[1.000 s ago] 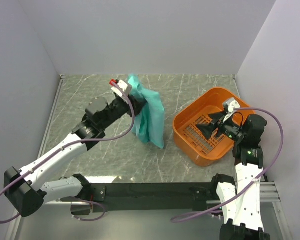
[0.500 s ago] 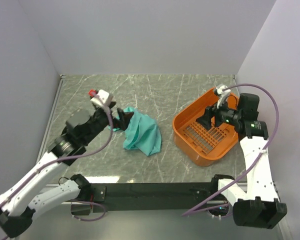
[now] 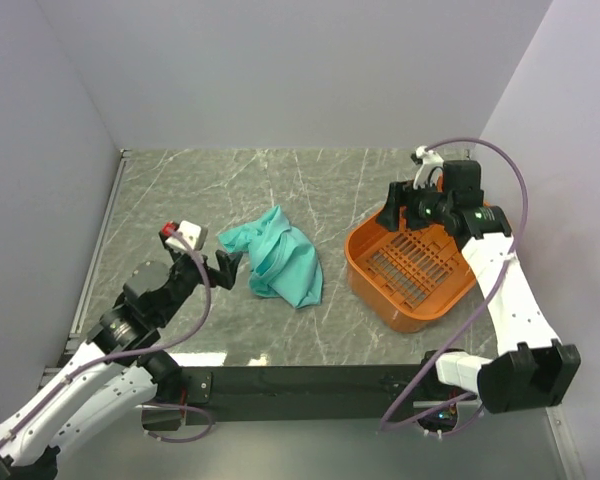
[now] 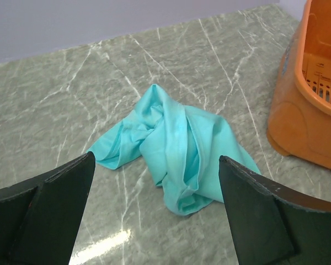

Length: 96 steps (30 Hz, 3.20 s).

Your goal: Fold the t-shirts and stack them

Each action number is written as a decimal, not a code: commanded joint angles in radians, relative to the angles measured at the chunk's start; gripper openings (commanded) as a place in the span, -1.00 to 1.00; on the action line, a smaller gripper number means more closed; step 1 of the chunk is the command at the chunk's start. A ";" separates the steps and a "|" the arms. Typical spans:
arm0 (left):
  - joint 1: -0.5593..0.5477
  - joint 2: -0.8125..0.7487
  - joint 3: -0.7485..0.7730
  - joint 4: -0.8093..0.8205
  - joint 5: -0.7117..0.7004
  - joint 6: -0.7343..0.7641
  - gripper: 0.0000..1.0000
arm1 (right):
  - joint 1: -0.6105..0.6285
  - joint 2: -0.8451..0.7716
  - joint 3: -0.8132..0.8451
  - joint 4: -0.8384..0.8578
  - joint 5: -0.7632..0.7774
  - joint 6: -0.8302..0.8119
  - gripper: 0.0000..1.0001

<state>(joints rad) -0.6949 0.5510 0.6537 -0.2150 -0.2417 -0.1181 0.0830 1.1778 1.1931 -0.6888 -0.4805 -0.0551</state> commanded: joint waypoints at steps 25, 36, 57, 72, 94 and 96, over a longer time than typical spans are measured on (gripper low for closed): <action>0.040 -0.111 -0.039 0.012 -0.034 -0.025 0.99 | 0.136 0.398 0.226 0.064 0.571 0.520 0.74; 0.048 -0.103 -0.037 0.014 -0.019 -0.023 0.99 | 0.153 0.401 0.188 0.087 0.585 0.514 0.70; 0.051 -0.105 -0.037 0.017 -0.008 -0.020 0.99 | 0.179 0.451 0.184 0.089 0.626 0.486 0.67; 0.052 -0.103 -0.037 0.017 -0.007 -0.020 0.99 | 0.187 0.465 0.186 0.091 0.629 0.474 0.58; 0.054 -0.105 -0.037 0.019 -0.004 -0.020 0.99 | 0.187 0.485 0.192 0.084 0.625 0.463 0.50; 0.054 -0.105 -0.037 0.019 -0.004 -0.020 0.99 | 0.187 0.485 0.189 0.086 0.625 0.460 0.47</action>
<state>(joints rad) -0.6464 0.4450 0.6117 -0.2363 -0.2592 -0.1429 0.2623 1.6596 1.3724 -0.6212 0.1276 0.4175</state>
